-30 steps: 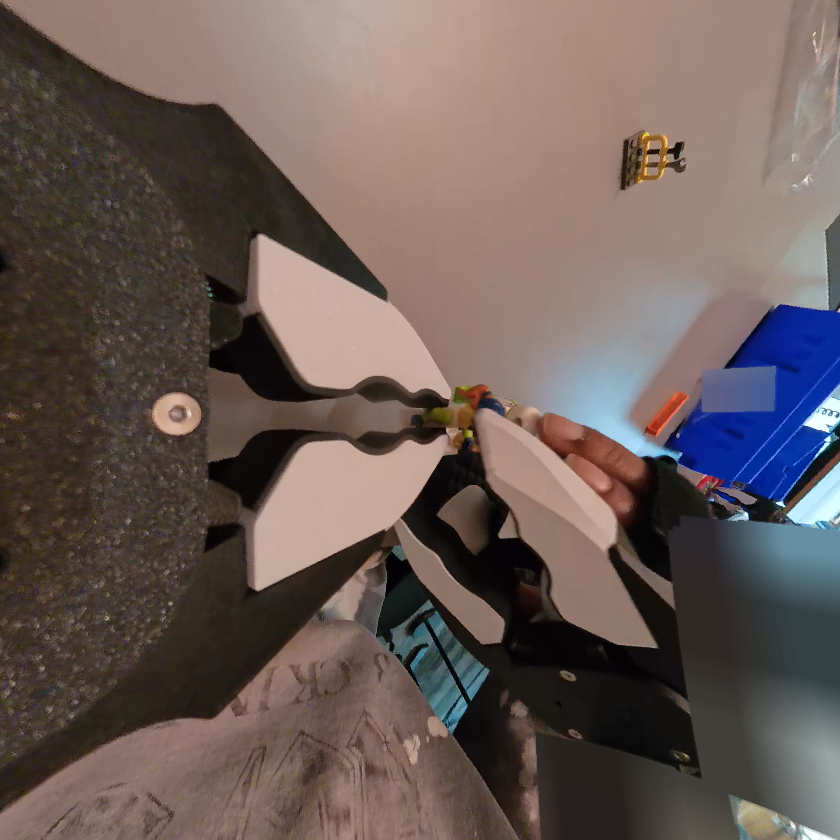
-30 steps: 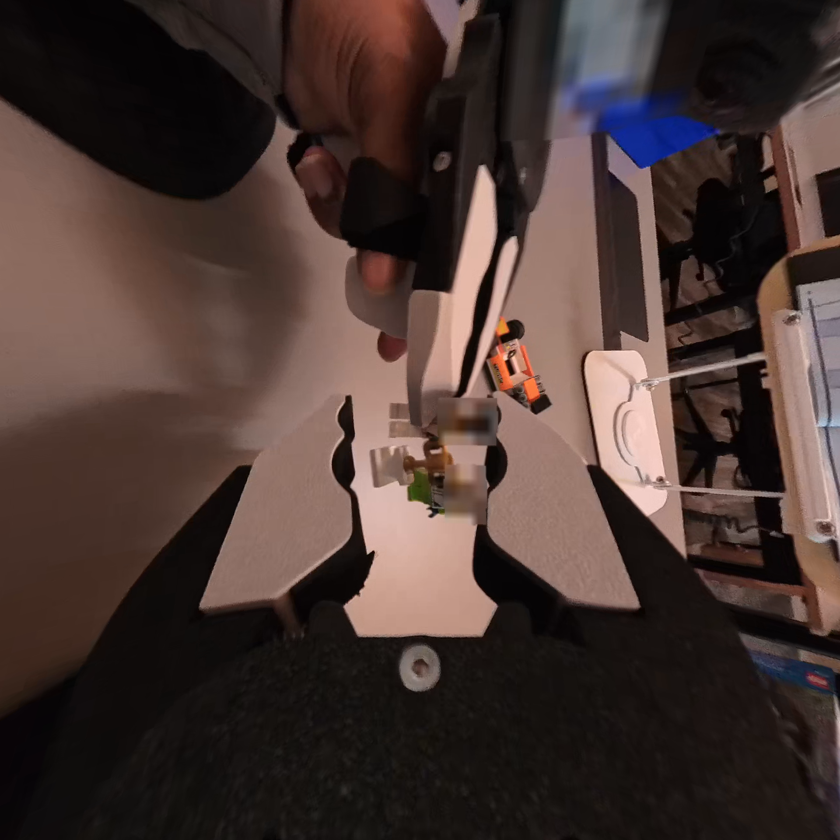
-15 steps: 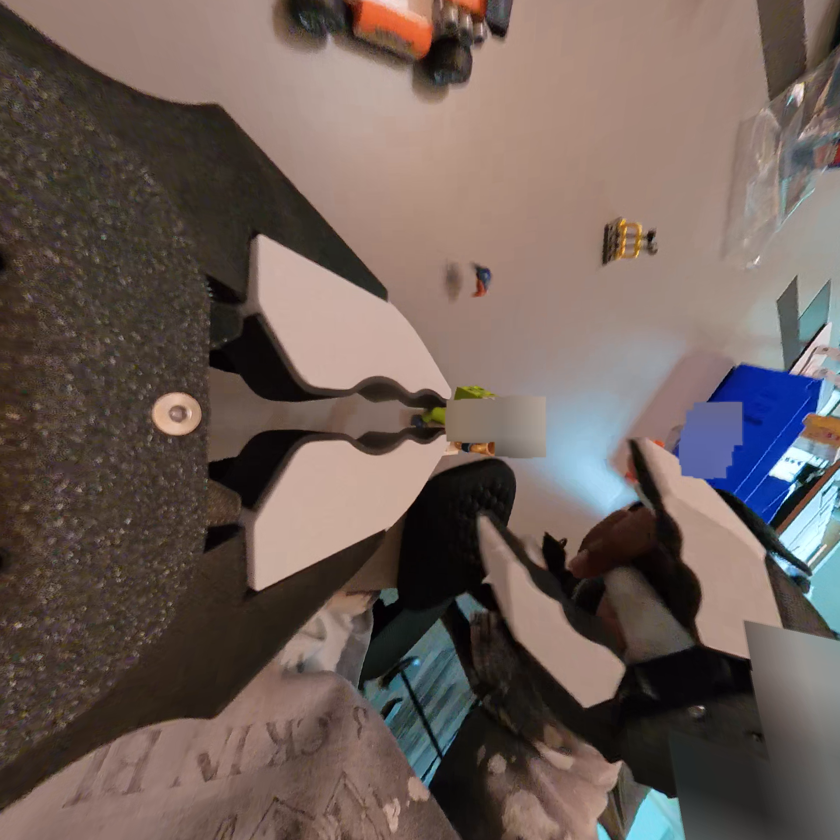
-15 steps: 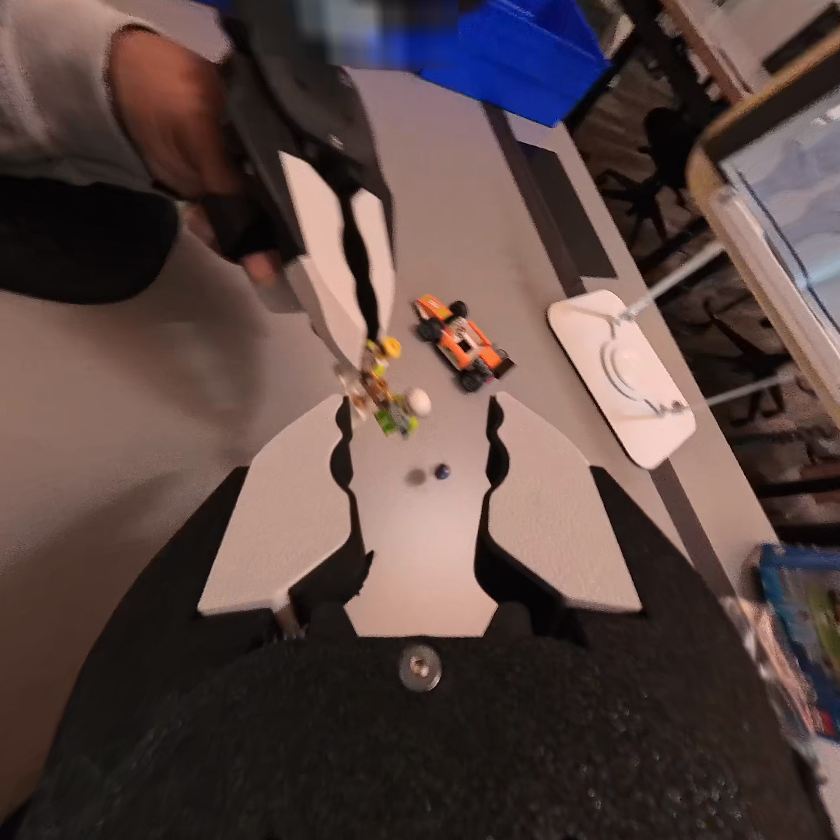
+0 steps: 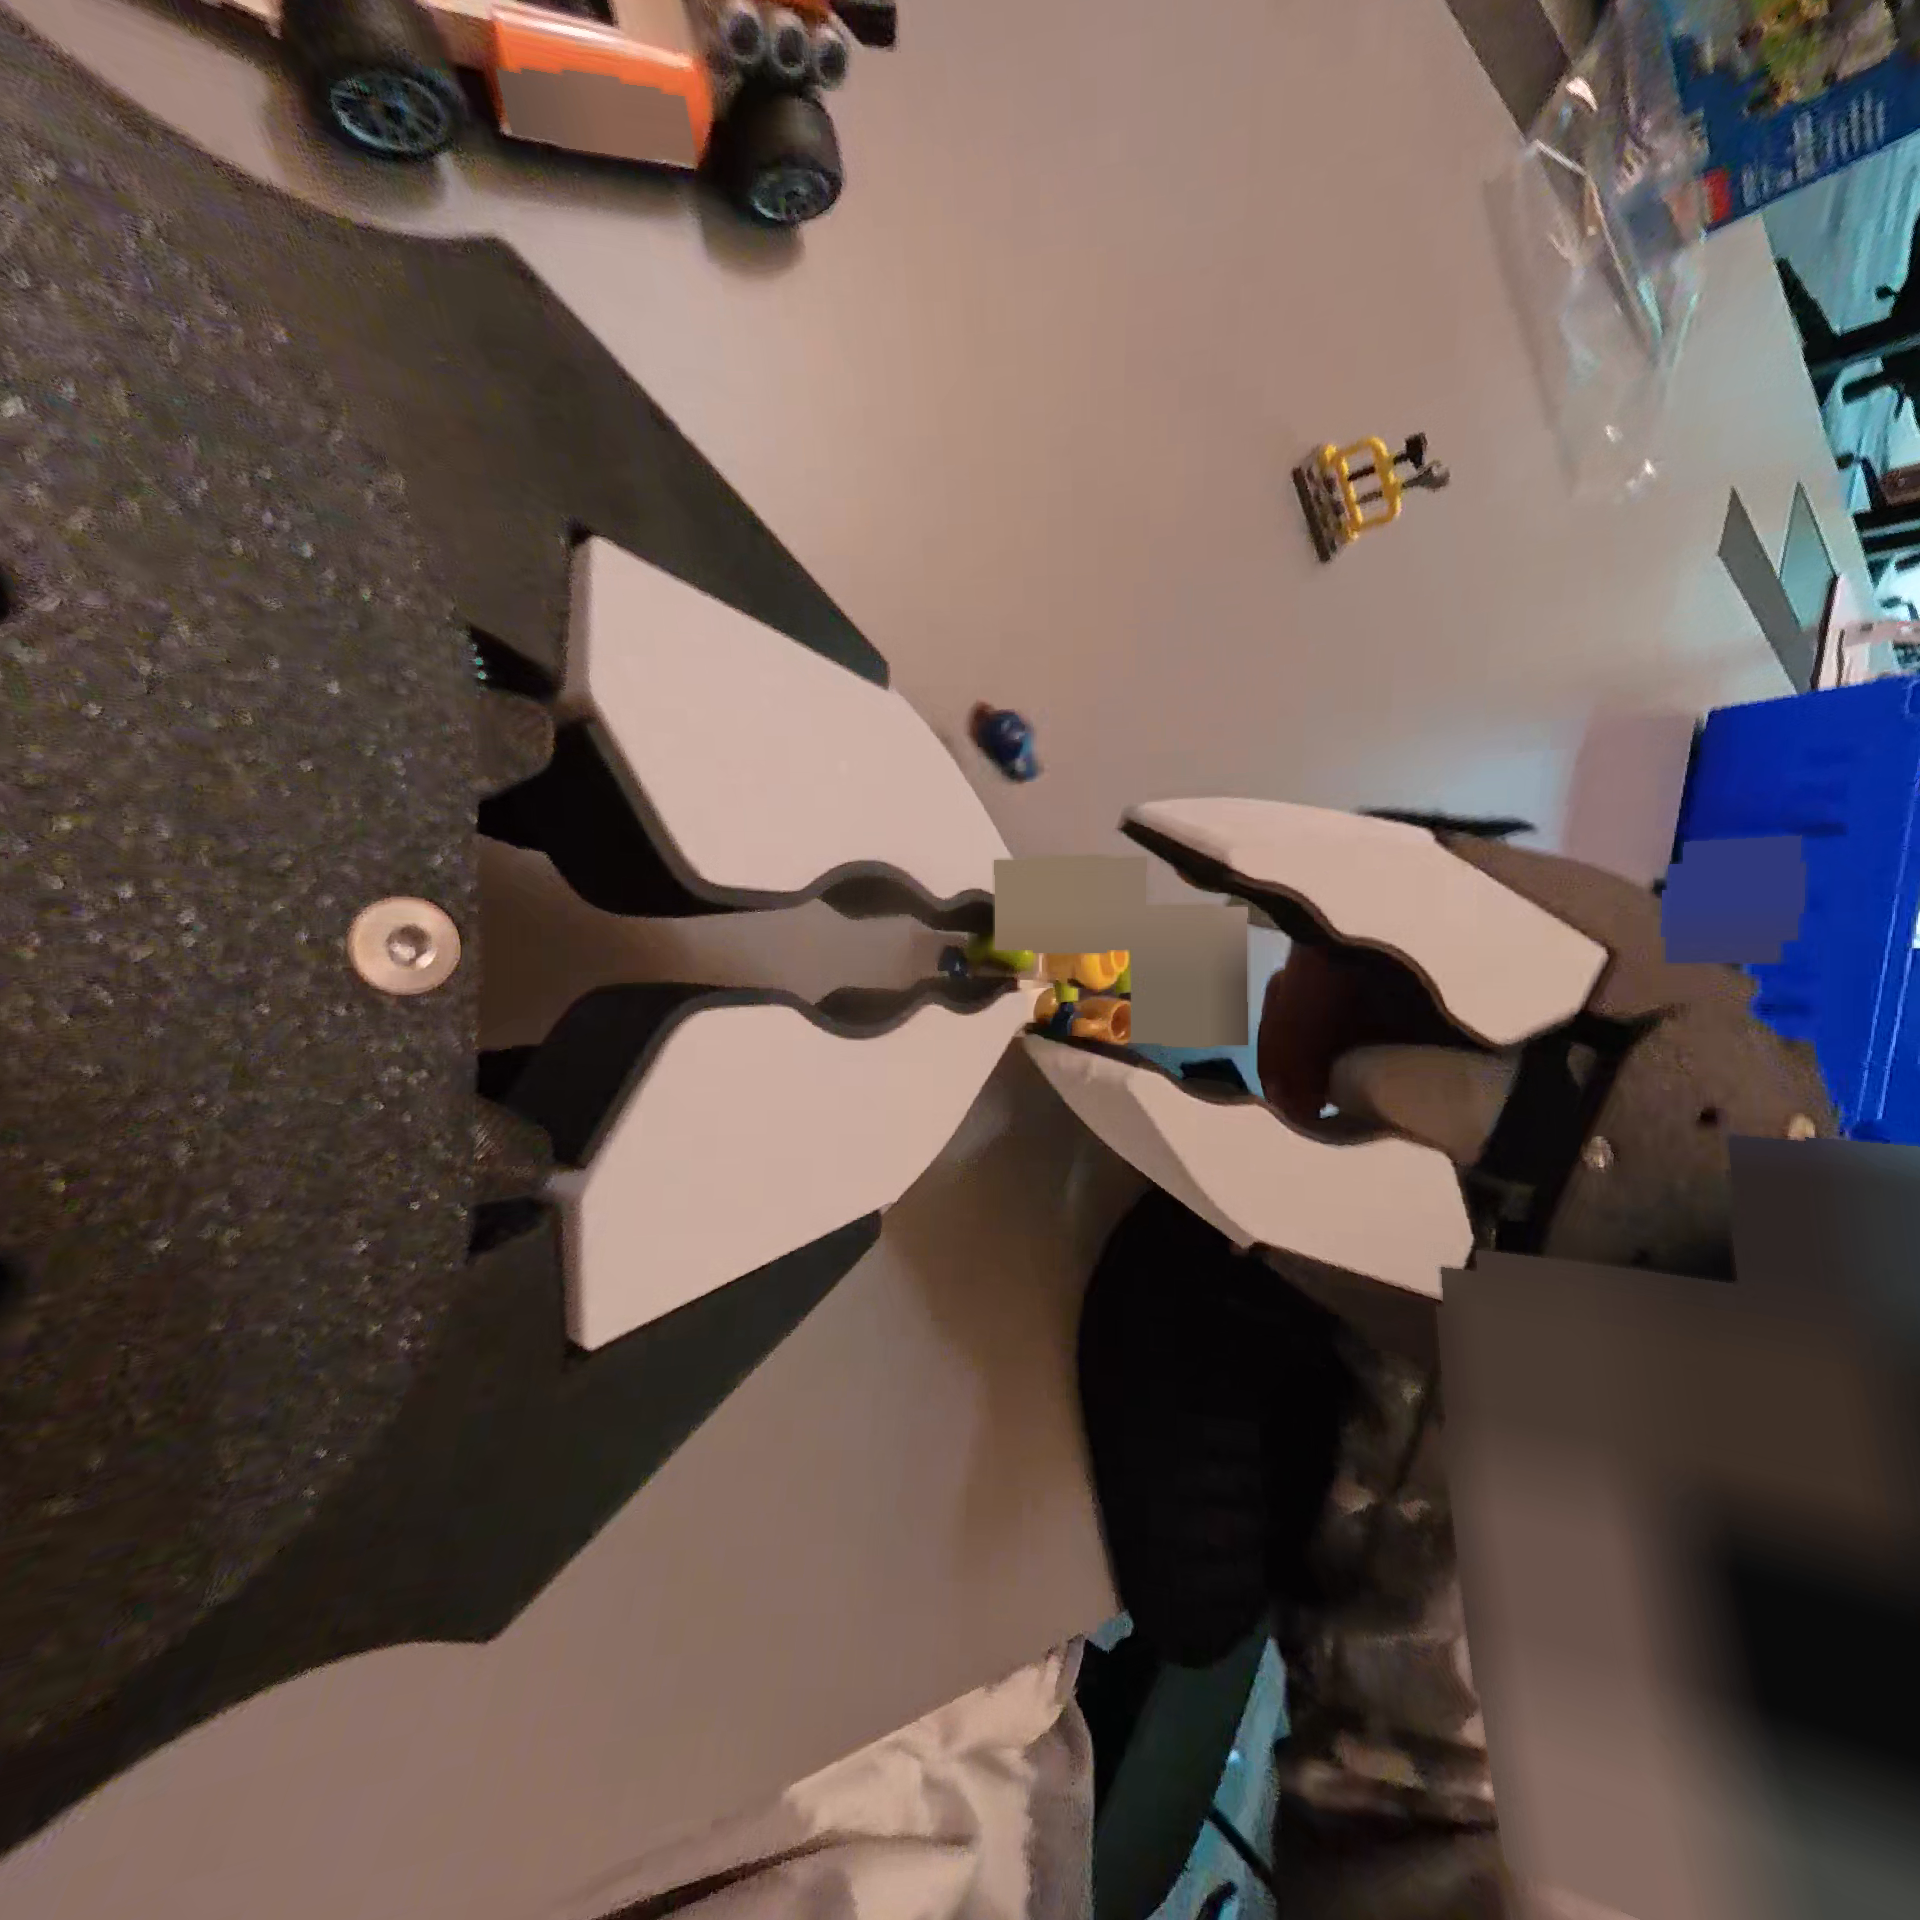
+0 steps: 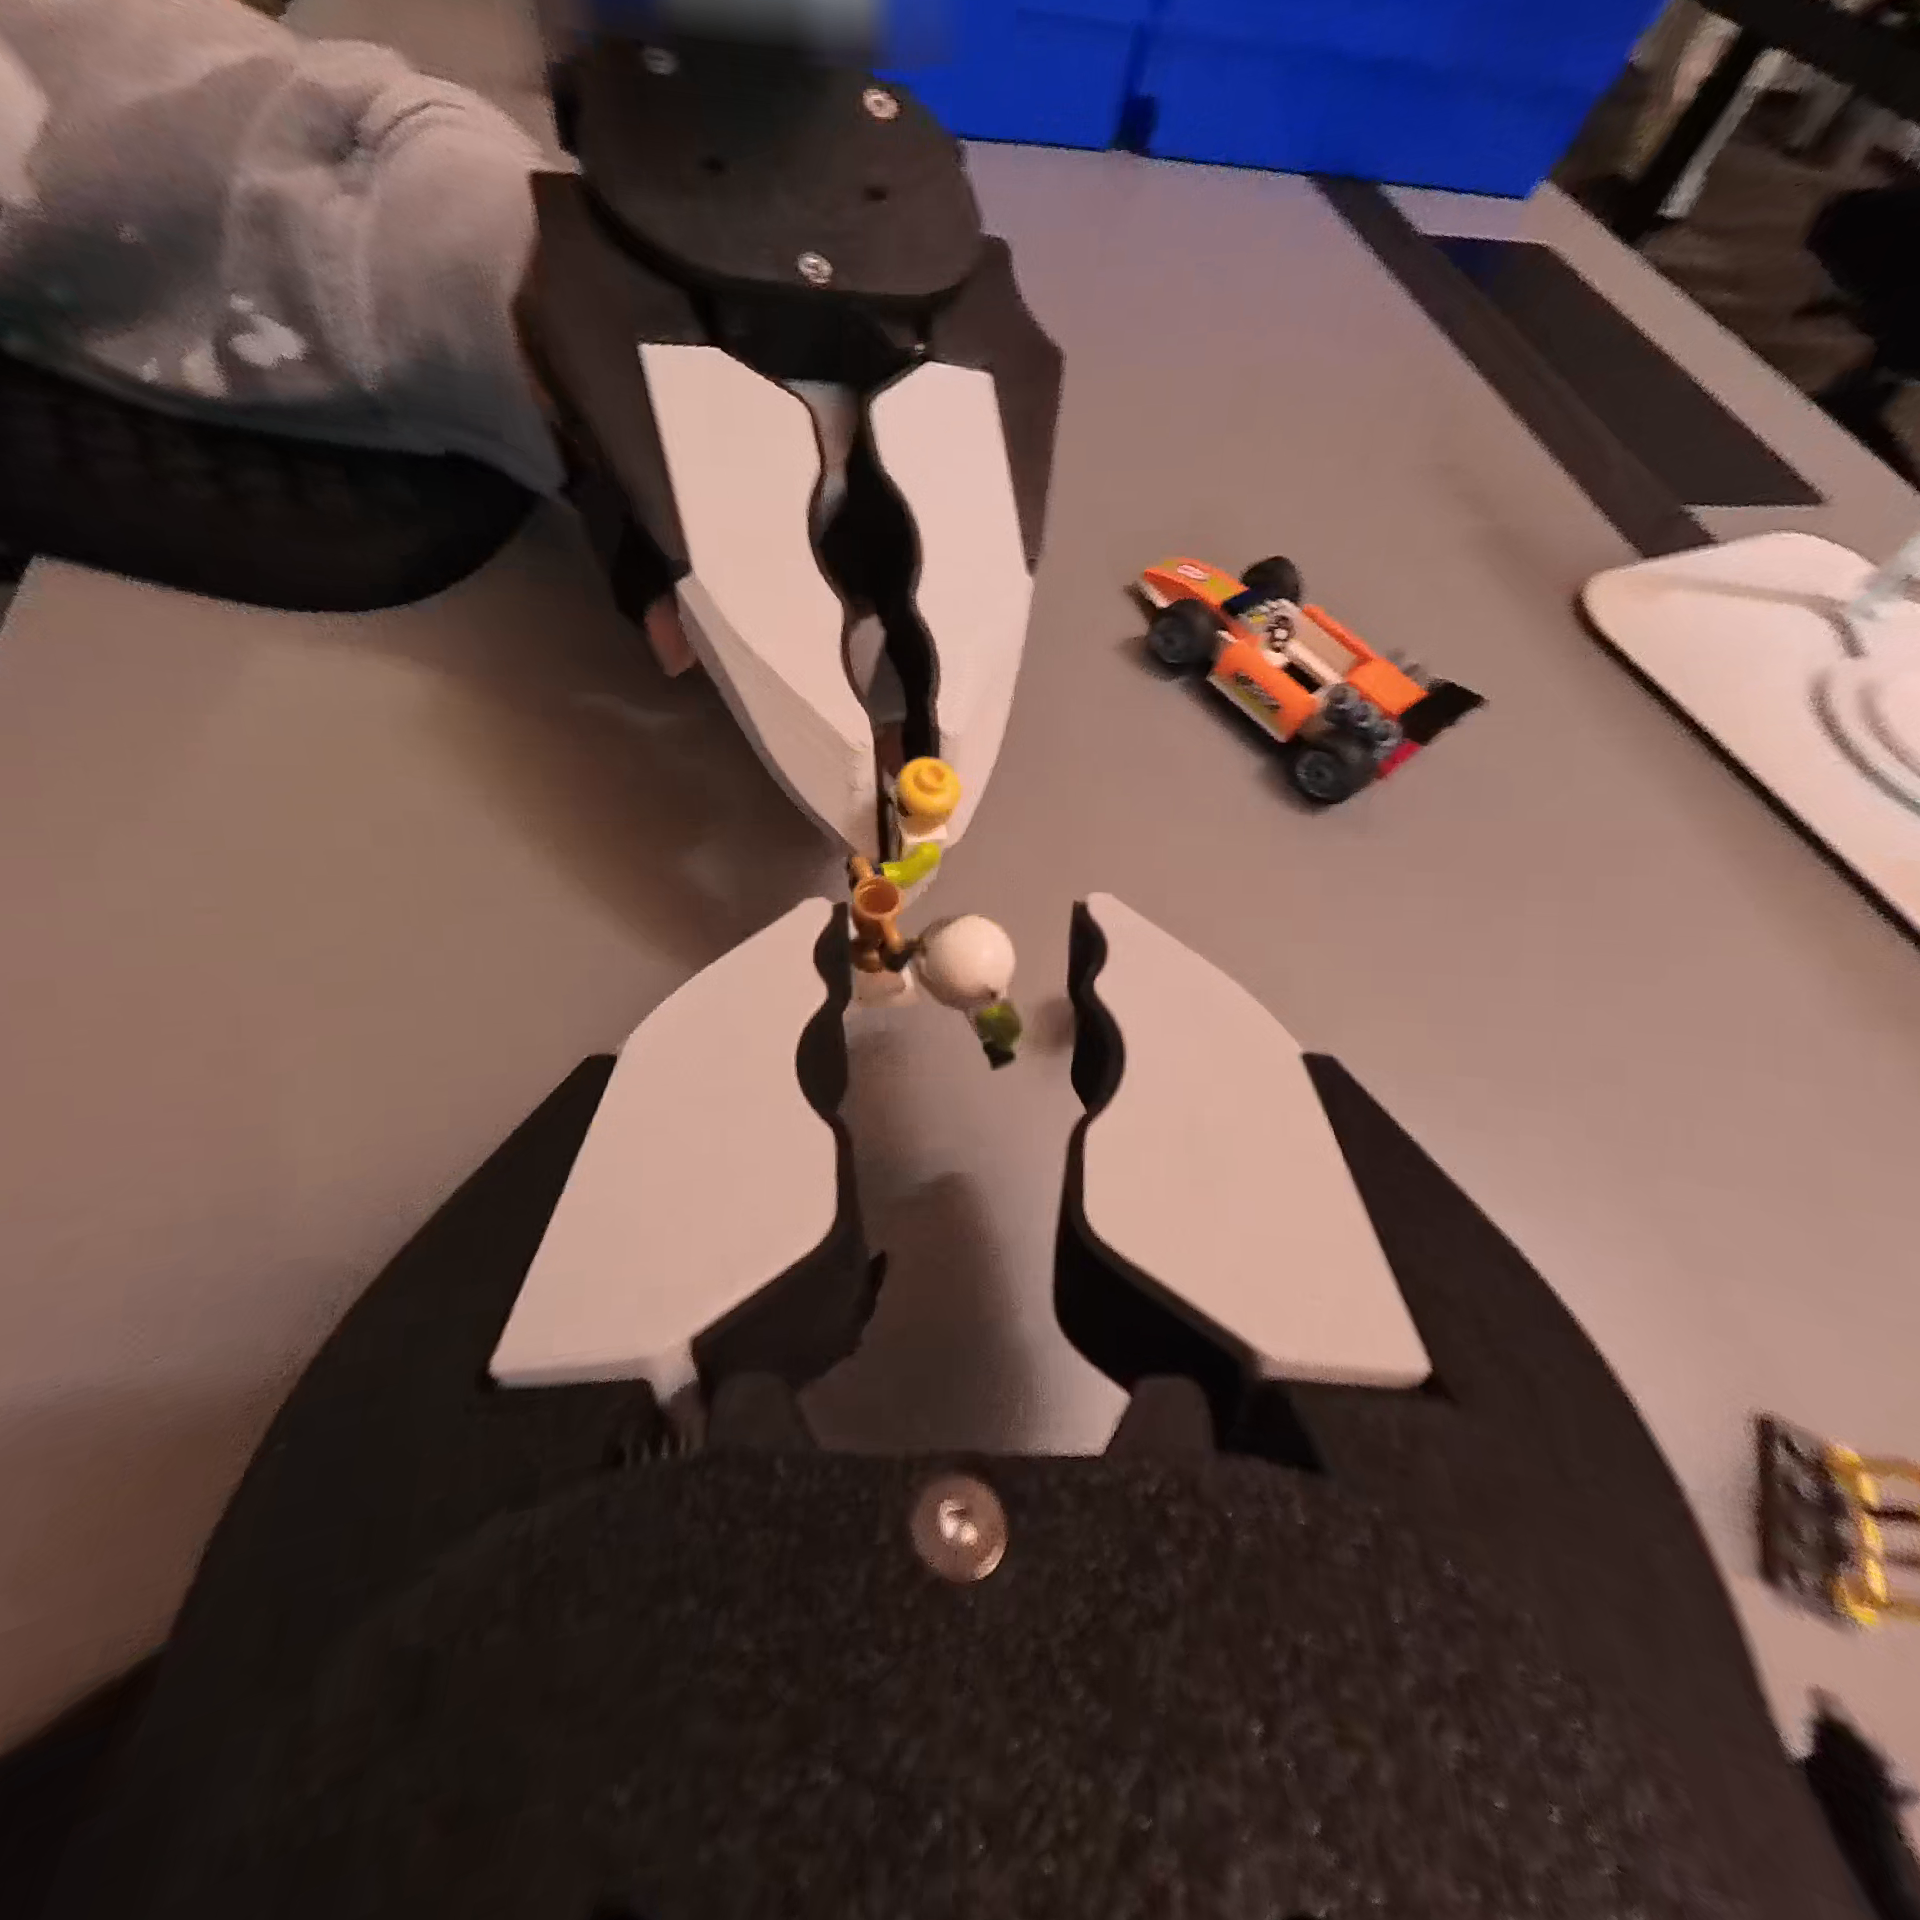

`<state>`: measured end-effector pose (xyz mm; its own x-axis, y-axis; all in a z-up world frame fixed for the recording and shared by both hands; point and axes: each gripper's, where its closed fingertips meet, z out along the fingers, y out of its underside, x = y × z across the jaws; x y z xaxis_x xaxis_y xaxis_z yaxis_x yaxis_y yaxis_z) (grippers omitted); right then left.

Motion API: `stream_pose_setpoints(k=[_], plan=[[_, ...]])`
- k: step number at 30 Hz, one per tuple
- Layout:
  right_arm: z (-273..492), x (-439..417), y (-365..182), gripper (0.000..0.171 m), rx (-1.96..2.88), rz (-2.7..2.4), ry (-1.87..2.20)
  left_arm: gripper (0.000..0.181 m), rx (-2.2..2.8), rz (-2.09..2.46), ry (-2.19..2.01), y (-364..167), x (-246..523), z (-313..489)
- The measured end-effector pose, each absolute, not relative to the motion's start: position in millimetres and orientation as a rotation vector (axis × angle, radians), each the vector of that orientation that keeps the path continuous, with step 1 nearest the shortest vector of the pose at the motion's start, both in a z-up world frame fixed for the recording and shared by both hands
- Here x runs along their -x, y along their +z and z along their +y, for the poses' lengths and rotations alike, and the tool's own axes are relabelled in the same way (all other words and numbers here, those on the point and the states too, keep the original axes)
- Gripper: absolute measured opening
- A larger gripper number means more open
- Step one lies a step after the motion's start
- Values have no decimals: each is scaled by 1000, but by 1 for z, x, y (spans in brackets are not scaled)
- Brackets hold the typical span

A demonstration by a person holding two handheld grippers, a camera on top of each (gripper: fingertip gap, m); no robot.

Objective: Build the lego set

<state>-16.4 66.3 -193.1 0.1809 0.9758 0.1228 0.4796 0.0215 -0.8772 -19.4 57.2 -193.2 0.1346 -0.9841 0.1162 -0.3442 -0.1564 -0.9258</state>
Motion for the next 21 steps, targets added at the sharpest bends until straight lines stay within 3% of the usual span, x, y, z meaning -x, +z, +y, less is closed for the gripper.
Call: stream_pose_setpoints(k=[4,21], plan=[[57,16,-200,25,1521,-1579,831,8,1614,1337,-1004,-196,16,57],[63,0,-235,26,1745,-1663,732,18,1723,1498,-679,-230,10,61]])
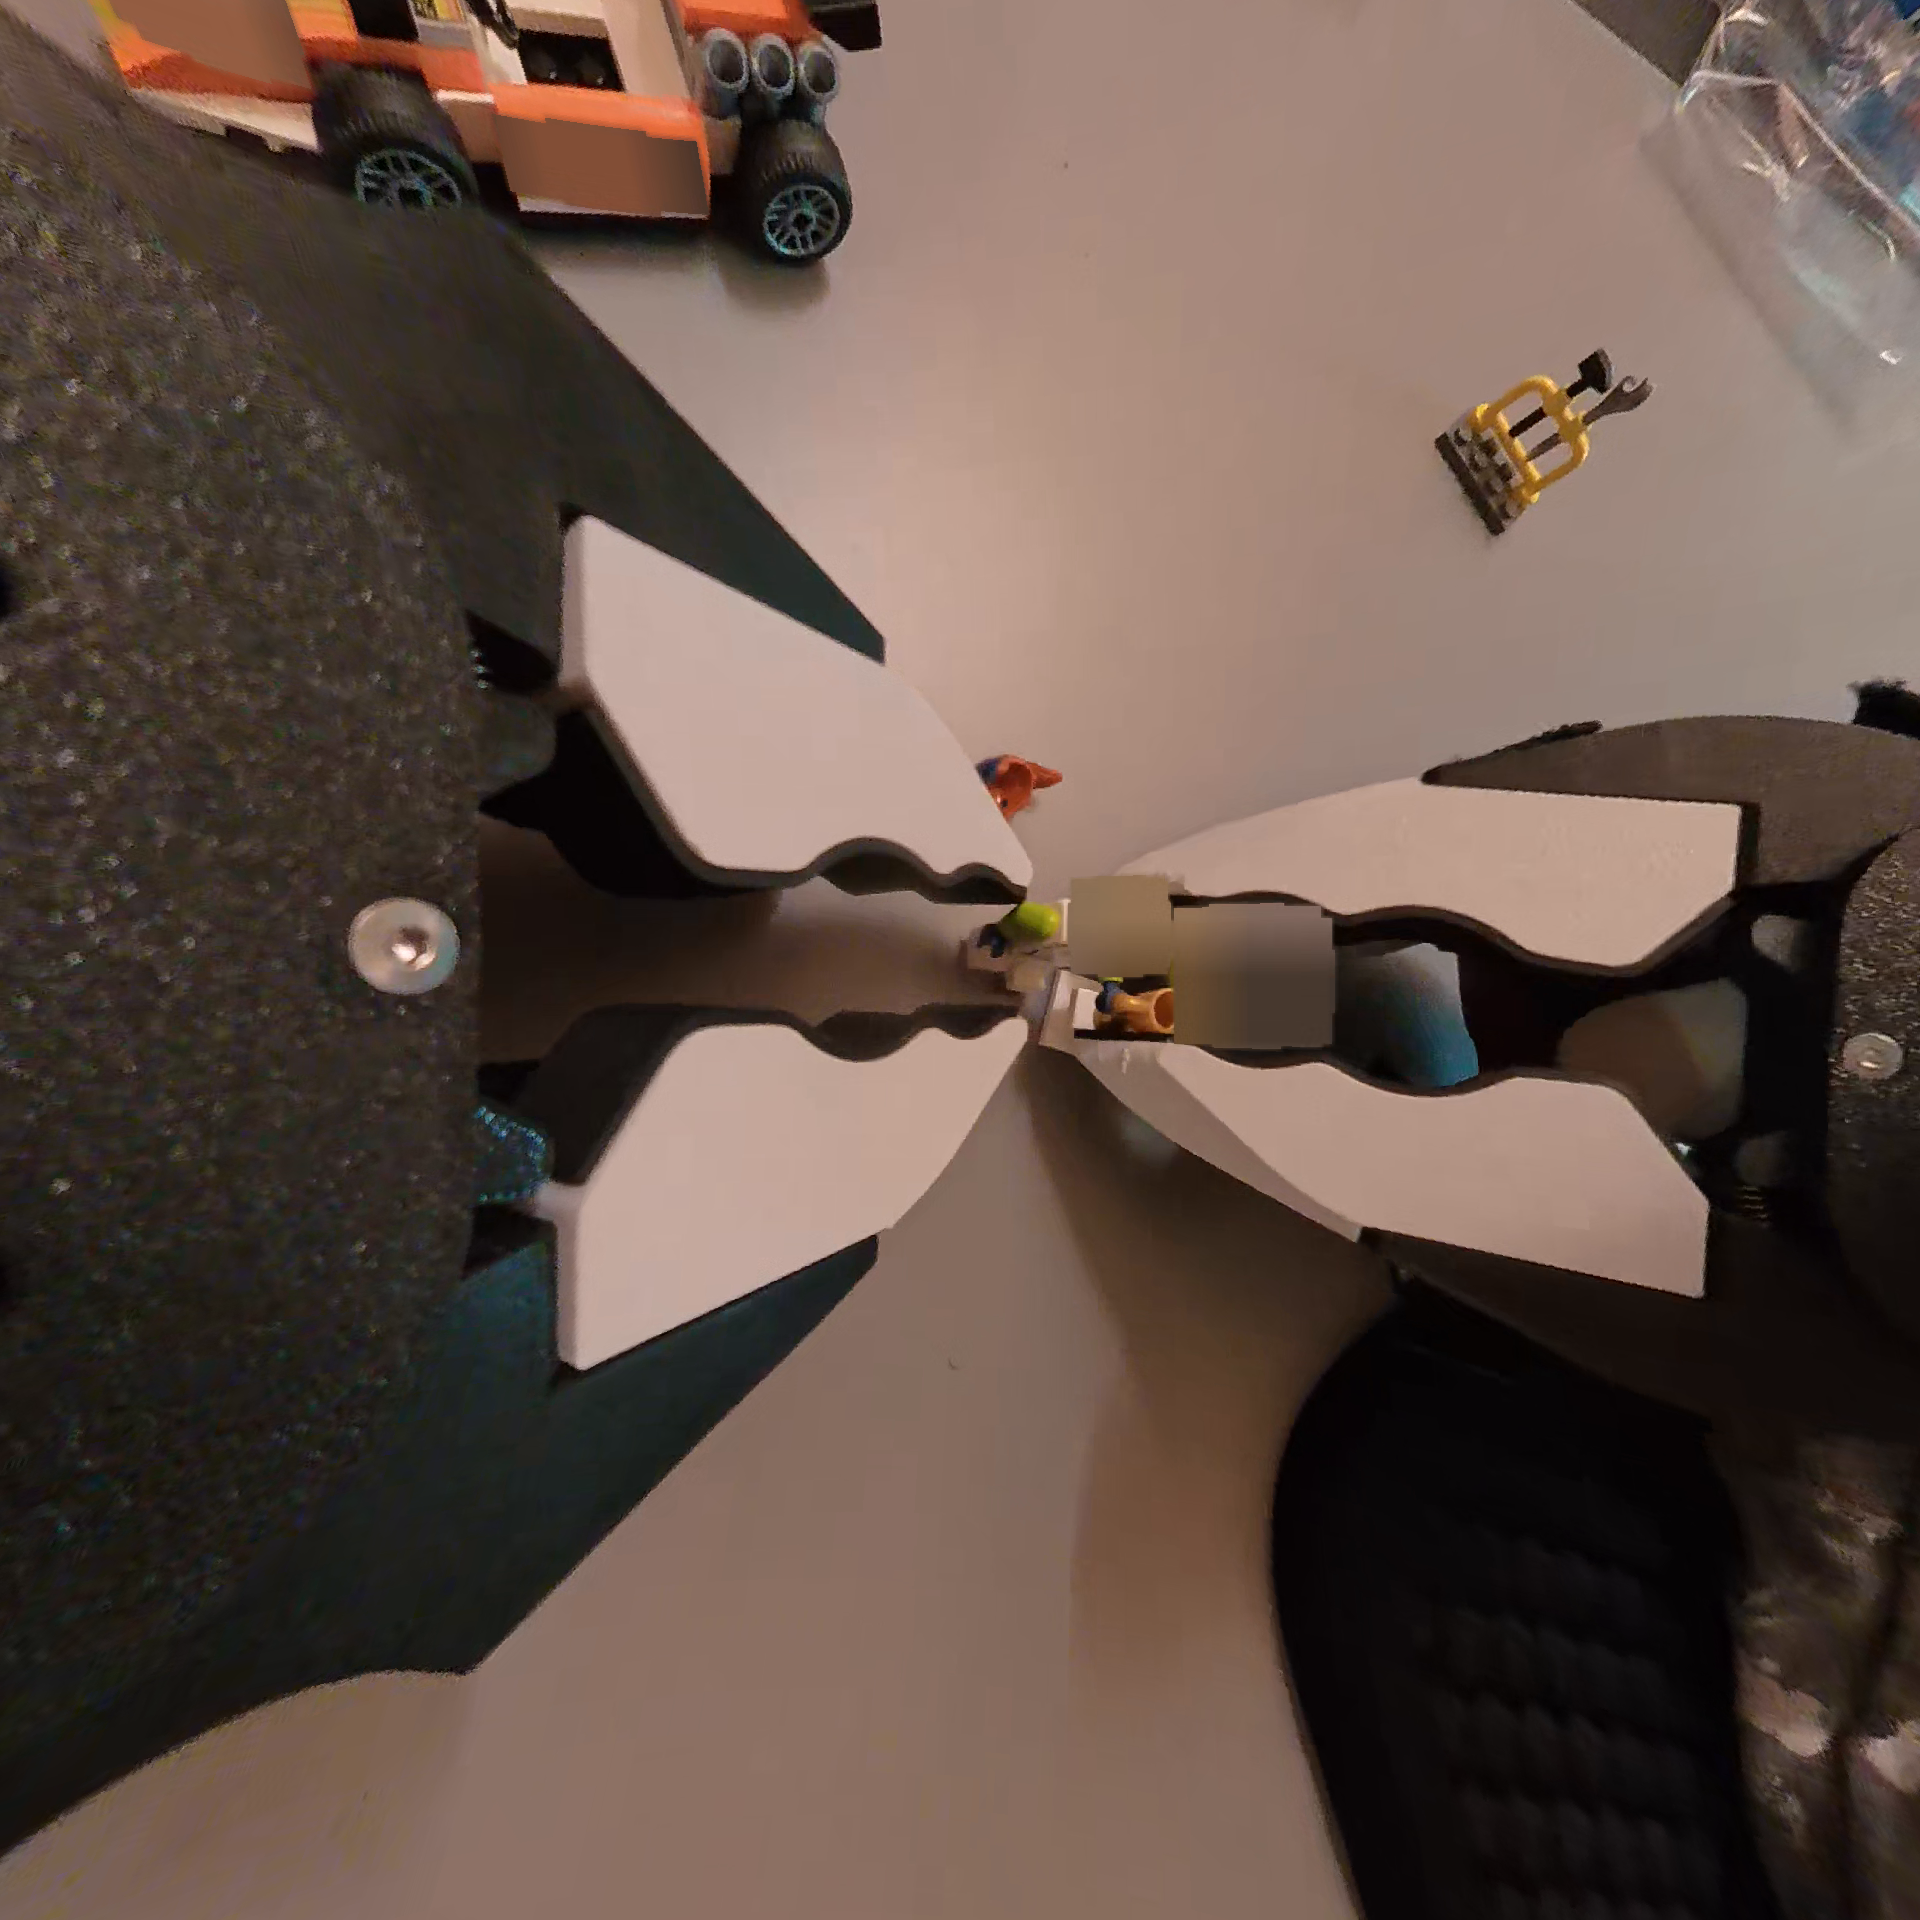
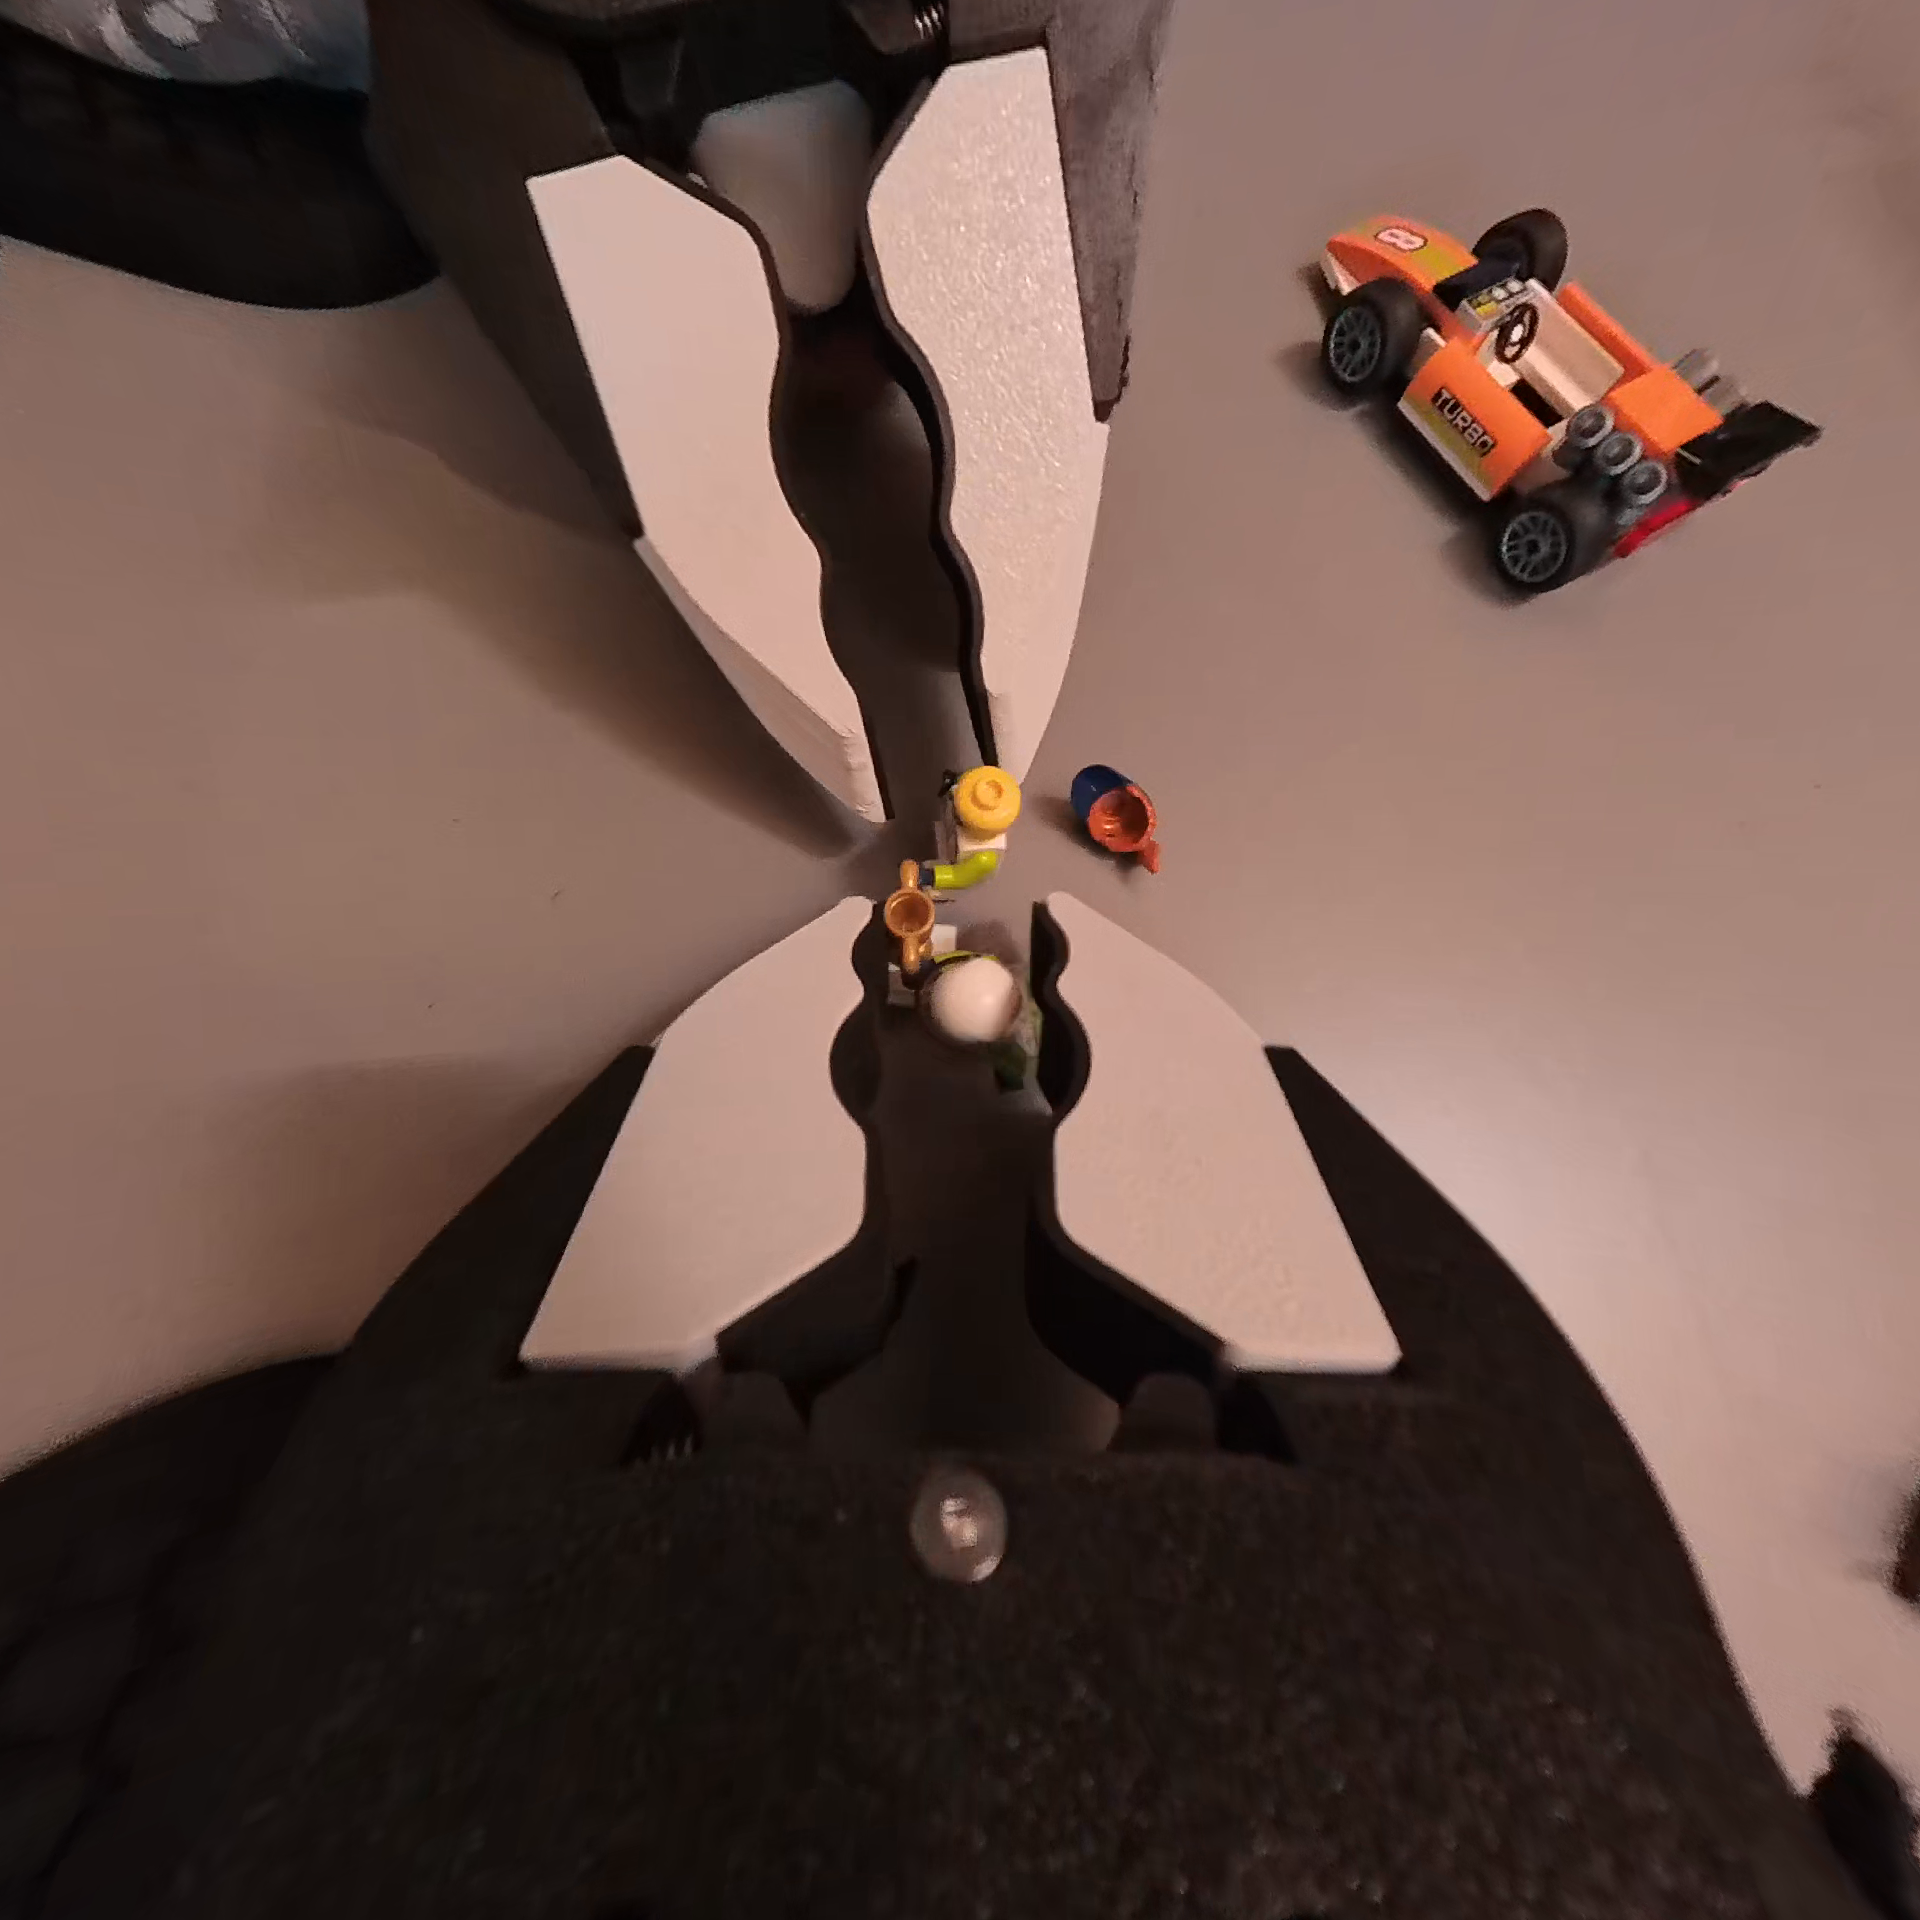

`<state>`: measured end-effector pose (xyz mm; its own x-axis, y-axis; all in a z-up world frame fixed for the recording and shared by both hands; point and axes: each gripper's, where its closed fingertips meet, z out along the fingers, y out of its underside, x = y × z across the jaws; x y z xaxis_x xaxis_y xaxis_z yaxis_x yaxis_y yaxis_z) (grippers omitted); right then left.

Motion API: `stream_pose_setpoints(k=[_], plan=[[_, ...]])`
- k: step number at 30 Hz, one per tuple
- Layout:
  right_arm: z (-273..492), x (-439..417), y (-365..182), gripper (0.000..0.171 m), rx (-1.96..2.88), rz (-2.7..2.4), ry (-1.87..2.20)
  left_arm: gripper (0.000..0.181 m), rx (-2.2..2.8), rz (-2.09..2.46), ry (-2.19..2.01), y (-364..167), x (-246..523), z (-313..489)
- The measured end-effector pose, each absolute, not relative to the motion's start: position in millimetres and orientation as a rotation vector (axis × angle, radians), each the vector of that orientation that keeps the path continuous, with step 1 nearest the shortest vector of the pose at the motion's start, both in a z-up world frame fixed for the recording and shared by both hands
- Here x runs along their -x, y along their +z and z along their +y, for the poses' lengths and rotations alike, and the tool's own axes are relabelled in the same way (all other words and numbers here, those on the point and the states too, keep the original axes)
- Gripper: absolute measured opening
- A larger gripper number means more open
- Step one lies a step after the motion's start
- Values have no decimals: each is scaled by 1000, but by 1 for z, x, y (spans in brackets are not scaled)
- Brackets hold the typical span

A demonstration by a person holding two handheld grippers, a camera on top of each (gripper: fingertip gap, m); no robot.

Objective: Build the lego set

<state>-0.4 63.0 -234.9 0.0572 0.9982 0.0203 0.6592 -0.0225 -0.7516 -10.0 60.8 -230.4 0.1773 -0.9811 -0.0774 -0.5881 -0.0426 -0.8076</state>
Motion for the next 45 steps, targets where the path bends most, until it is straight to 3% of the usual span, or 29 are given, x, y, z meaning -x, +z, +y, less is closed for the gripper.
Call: stream_pose_setpoints(k=[18,27,35,45], plan=[[66,0,-238,36,1719,-1657,686,17,1745,1480,-618,-232,14,63],[63,-6,-216,55,1655,-1611,832,17,1778,1265,-780,-203,42,83],[76,-21,-207,45,1662,-1491,970,20,1780,1400,-612,-231,25,93],[73,-18,-217,44,1672,-1545,914,19,1645,1568,-423,-240,15,93]])
